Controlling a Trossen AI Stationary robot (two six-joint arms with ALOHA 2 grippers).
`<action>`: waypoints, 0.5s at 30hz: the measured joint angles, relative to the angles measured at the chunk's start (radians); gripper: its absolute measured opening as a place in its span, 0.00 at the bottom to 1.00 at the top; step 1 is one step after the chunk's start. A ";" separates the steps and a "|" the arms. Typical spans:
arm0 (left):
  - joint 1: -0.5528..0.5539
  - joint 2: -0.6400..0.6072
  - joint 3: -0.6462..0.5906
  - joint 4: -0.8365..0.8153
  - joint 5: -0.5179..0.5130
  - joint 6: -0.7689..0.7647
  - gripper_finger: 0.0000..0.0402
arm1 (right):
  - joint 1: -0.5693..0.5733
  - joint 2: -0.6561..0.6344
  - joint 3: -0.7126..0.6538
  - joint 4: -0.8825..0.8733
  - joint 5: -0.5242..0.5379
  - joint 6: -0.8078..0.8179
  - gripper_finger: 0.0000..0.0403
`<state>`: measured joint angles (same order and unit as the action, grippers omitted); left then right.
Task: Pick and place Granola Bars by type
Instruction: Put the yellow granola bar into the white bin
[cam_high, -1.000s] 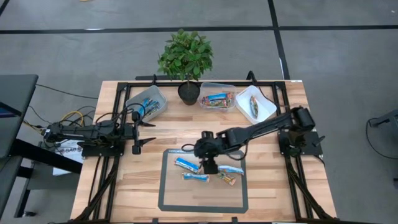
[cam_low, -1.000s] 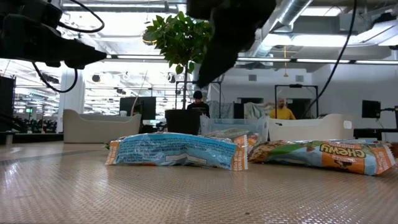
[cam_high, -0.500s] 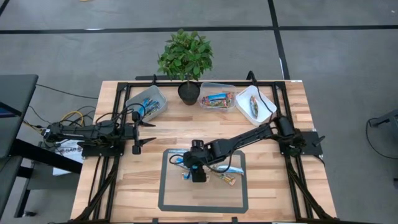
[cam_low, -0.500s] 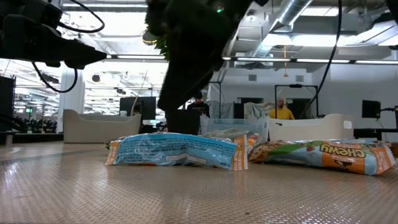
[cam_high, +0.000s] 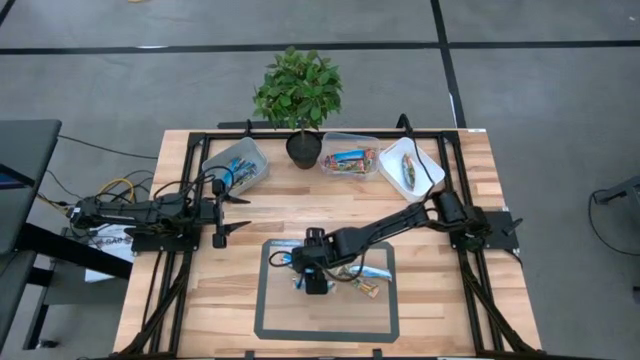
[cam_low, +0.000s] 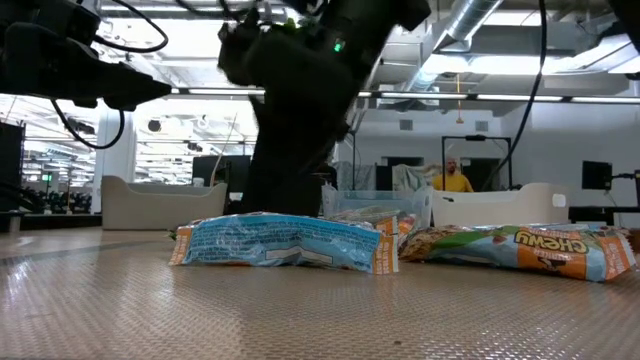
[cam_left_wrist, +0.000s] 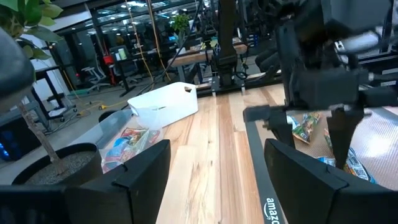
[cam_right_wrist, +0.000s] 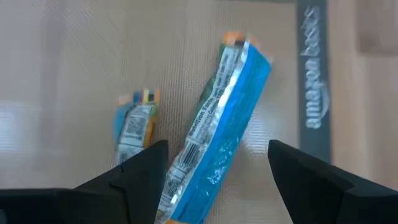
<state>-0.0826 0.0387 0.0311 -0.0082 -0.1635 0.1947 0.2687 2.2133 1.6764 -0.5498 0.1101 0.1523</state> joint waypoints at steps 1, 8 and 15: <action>0.000 0.000 0.000 0.000 0.000 0.000 0.63 | 0.001 0.005 0.000 -0.004 -0.003 0.006 0.67; 0.000 0.000 0.000 0.000 0.000 0.000 0.63 | 0.013 0.030 -0.003 0.006 -0.006 0.030 0.67; 0.000 0.000 0.000 0.000 0.000 0.000 0.63 | 0.015 0.051 -0.002 0.020 -0.006 0.050 0.65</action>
<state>-0.0826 0.0387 0.0311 -0.0082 -0.1638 0.1947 0.2840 2.2648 1.6745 -0.5301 0.1045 0.2028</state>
